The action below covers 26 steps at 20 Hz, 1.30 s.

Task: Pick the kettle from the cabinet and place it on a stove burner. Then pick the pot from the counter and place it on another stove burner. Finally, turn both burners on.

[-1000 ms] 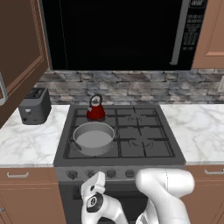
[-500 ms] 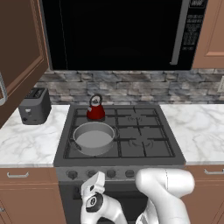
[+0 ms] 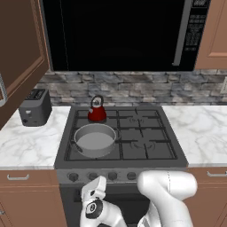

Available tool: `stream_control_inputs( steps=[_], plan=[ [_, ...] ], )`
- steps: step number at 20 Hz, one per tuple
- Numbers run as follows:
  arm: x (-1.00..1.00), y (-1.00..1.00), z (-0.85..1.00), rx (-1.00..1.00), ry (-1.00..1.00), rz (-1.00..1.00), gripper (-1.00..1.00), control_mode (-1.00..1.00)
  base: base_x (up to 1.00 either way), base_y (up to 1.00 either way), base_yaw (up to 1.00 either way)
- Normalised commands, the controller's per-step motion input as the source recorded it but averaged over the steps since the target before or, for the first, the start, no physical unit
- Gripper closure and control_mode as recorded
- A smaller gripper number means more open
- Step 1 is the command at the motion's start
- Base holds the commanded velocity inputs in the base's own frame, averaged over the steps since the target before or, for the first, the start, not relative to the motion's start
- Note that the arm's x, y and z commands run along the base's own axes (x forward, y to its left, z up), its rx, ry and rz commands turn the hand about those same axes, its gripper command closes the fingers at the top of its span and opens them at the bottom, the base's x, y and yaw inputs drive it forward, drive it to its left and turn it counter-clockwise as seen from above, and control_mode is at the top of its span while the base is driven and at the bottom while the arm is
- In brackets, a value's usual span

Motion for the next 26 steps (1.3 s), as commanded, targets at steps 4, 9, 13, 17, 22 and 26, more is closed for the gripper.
stream_control_inputs(
  steps=[4, 9, 13, 17, 22, 26],
  plan=[
    [-0.56, 0.35, -0.01, 0.0, 0.0, 0.0, -1.0, -1.0, 0.0, 0.0, 0.0],
    [-0.58, 0.41, -0.05, 0.0, 0.0, 0.02, -1.0, -1.0, 0.0, 0.0, 0.0],
    [-0.64, 0.34, -0.08, 0.0, 0.0, 0.04, -1.0, -1.0, 0.0, 0.0, 0.0],
    [-0.64, 0.33, -0.09, 0.0, 0.0, 0.05, -1.0, -1.0, 0.0, 0.0, 0.0],
    [-0.57, 0.44, -0.04, 0.0, 0.0, 0.05, -1.0, -1.0, 0.0, 0.0, 0.0],
    [-0.54, 0.49, 0.0, 0.02, 0.0, 0.04, -1.0, -1.0, 0.0, 0.0, 0.0]
  ],
)
